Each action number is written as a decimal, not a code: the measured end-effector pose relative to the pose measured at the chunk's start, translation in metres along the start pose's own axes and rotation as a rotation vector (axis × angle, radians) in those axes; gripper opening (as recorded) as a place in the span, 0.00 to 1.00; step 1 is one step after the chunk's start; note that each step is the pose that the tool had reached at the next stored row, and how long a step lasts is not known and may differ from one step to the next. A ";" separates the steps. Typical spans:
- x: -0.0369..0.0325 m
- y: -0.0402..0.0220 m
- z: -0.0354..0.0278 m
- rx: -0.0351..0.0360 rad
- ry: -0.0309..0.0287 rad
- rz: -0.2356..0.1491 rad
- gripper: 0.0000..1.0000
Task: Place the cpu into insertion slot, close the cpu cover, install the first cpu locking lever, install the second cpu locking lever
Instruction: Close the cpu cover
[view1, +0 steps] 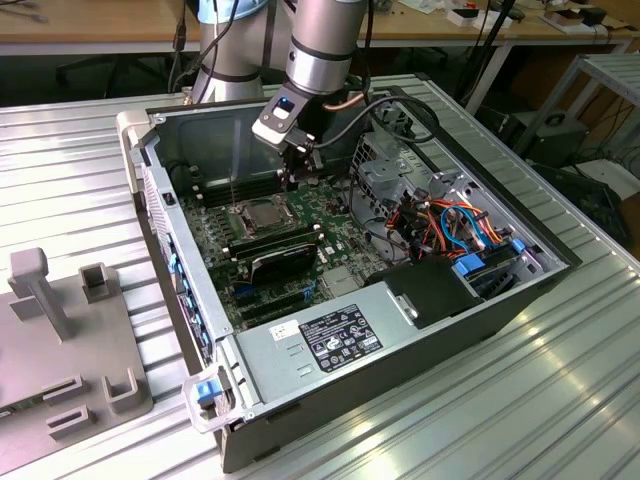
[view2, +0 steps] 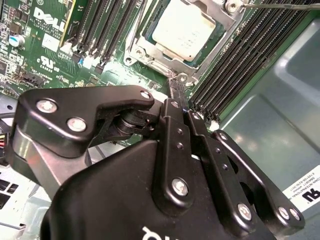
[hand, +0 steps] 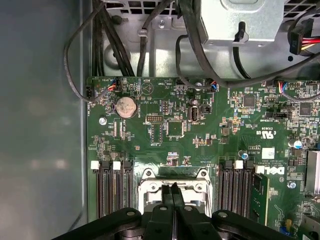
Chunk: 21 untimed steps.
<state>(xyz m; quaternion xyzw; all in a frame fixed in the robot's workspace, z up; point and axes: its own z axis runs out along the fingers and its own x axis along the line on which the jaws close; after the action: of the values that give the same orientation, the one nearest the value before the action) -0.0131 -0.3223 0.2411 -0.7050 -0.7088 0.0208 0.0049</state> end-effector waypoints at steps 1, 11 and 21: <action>0.0000 -0.0004 0.0000 0.0000 0.0000 0.000 0.11; 0.0004 -0.0372 0.0113 0.0000 0.0010 0.000 0.11; 0.0009 -0.0637 0.0233 0.0084 0.0011 0.000 0.11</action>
<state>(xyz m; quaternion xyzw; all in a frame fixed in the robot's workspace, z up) -0.0776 -0.3222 0.2202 -0.7050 -0.7088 0.0234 0.0083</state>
